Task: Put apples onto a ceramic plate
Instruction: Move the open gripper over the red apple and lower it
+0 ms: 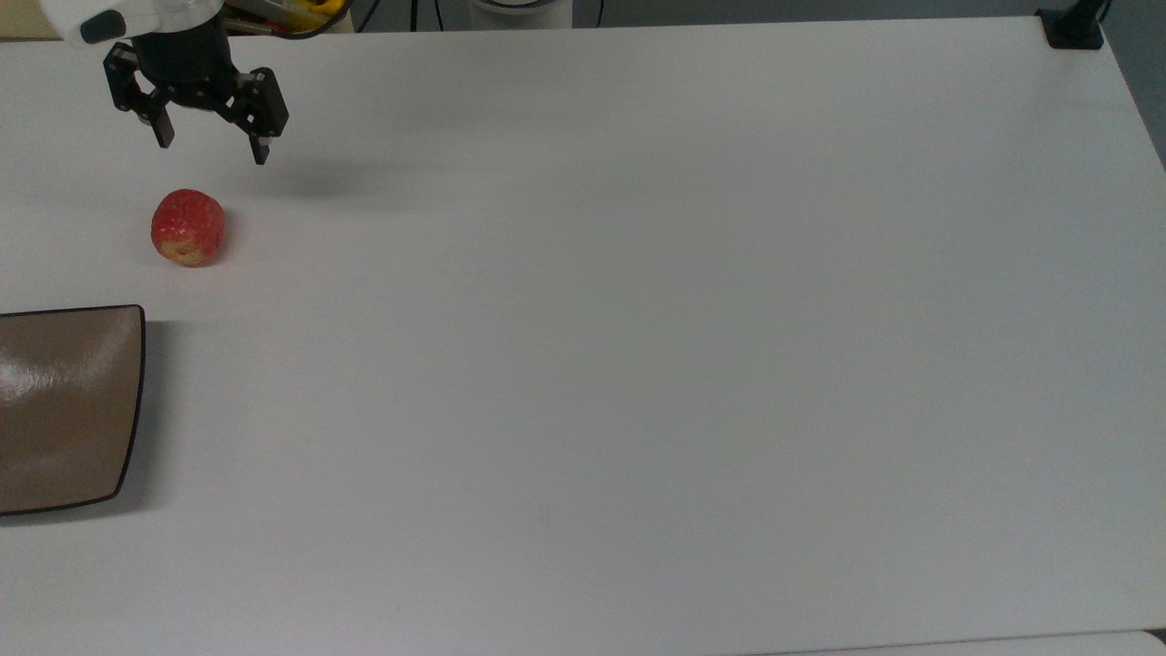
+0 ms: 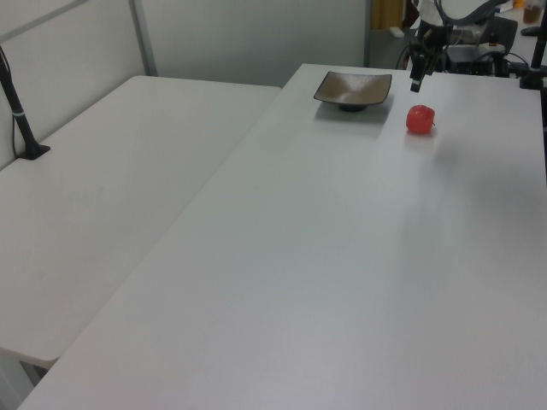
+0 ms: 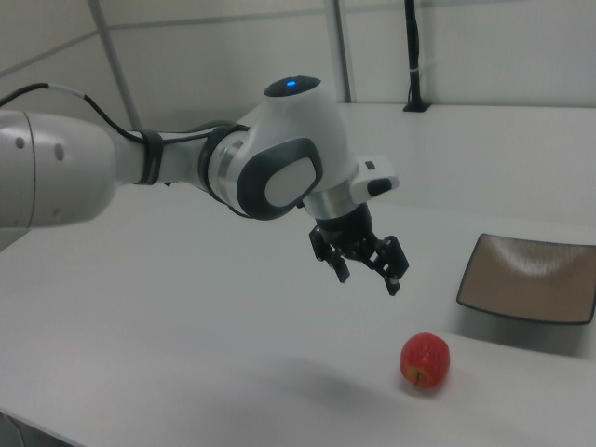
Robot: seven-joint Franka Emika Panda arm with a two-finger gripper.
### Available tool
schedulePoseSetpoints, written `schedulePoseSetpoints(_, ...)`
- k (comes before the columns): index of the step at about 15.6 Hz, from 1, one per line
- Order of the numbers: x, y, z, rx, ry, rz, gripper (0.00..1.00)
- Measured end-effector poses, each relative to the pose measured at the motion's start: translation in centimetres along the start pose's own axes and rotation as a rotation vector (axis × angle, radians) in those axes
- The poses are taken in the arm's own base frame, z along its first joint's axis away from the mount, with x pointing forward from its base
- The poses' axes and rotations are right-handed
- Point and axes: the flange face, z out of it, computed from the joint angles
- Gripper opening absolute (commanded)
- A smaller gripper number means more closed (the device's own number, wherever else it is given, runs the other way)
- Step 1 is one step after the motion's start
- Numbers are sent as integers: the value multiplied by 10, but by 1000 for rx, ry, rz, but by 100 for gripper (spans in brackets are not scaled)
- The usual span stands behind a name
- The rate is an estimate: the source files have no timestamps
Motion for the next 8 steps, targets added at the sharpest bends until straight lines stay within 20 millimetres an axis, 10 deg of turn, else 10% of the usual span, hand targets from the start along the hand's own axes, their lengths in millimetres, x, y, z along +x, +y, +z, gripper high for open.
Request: schedulePoseSetpoints(8,5,16,32,-93,-18,-245,100)
